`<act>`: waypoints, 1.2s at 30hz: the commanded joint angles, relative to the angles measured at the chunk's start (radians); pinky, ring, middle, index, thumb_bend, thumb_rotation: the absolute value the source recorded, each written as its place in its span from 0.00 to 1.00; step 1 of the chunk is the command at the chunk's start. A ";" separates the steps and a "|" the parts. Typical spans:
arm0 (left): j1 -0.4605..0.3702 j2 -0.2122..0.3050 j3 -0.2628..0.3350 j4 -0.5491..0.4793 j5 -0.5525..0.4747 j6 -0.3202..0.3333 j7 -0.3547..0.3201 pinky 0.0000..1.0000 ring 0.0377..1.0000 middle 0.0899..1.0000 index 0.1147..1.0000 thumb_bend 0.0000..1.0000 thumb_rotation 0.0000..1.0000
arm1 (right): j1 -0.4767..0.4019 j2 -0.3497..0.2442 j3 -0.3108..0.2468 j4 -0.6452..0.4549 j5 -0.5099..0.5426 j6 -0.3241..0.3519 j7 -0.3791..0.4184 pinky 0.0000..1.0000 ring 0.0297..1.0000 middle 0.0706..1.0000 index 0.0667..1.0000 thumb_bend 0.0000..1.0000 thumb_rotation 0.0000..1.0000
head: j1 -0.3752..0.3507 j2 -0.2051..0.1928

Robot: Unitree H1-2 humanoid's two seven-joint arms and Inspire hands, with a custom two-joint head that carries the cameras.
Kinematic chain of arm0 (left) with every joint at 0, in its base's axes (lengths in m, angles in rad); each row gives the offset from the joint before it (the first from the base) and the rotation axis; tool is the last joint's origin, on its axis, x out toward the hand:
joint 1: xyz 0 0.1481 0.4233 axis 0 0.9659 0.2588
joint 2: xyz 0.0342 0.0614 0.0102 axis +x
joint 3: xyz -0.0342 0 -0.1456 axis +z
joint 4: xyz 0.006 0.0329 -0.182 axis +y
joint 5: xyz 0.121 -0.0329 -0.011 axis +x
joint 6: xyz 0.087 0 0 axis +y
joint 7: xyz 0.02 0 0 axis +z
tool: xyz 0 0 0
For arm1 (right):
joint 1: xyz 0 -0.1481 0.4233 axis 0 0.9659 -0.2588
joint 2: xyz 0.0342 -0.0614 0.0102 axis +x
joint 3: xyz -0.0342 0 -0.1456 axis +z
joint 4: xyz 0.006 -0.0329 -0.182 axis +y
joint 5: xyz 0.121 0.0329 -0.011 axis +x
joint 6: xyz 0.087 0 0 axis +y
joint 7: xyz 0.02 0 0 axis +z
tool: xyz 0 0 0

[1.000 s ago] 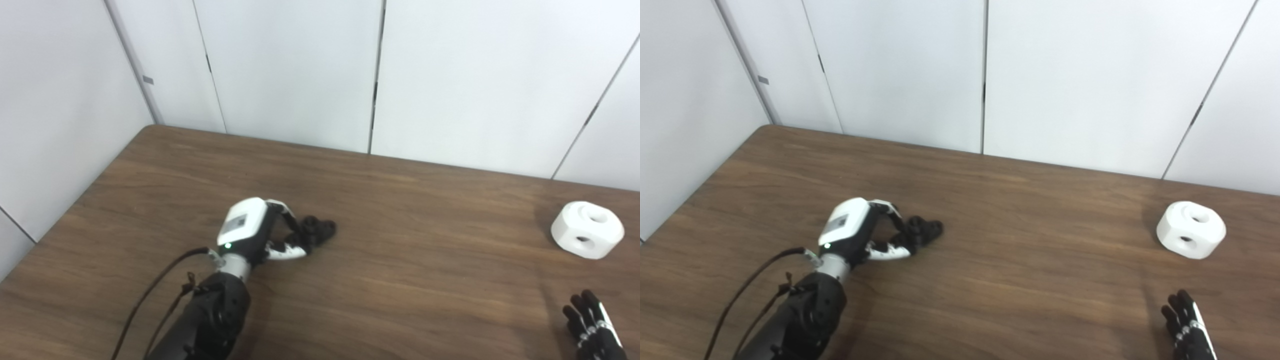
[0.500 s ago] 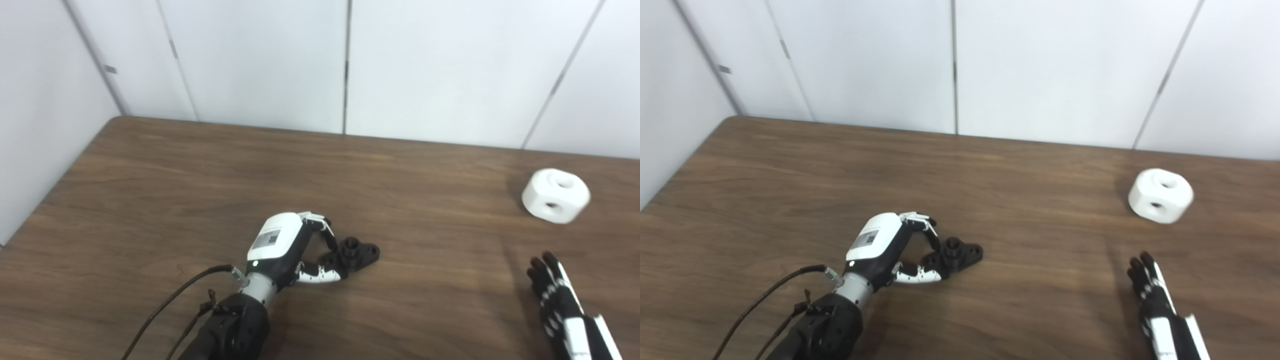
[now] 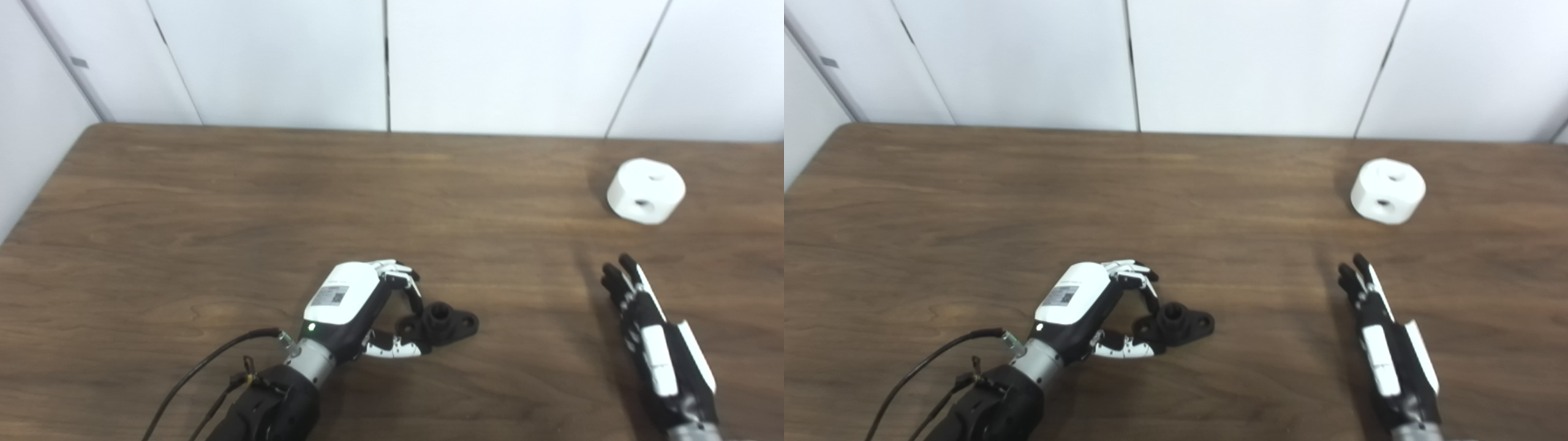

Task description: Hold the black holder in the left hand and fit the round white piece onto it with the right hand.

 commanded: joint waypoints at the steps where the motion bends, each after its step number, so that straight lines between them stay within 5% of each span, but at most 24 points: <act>1: 0.033 0.027 -0.019 0.007 -0.018 -0.008 -0.083 0.86 0.85 0.76 0.42 0.52 0.05 | -0.012 0.004 0.008 -0.043 -0.008 0.003 -0.002 1.00 0.95 0.95 1.00 0.60 1.00 | -0.007 0.006; 18: 0.040 0.089 0.008 -0.002 -0.062 -0.106 -0.173 0.86 0.86 0.76 0.42 0.52 0.04 | -0.021 0.016 0.020 -0.061 -0.034 0.025 -0.013 1.00 0.93 0.94 1.00 0.59 1.00 | -0.035 0.028; 25: 0.040 0.088 0.021 -0.004 -0.042 -0.086 -0.201 0.86 0.87 0.77 0.42 0.52 0.04 | -0.029 0.028 0.006 -0.110 -0.013 0.120 -0.027 1.00 0.95 0.93 0.98 0.59 1.00 | -0.046 0.023; 36: 0.058 0.091 0.040 -0.008 -0.027 -0.094 -0.199 0.86 0.86 0.78 0.42 0.52 0.05 | -0.115 -0.048 -0.068 -0.241 -0.005 0.272 -0.014 1.00 0.97 0.94 0.99 0.52 0.90 | -0.075 0.002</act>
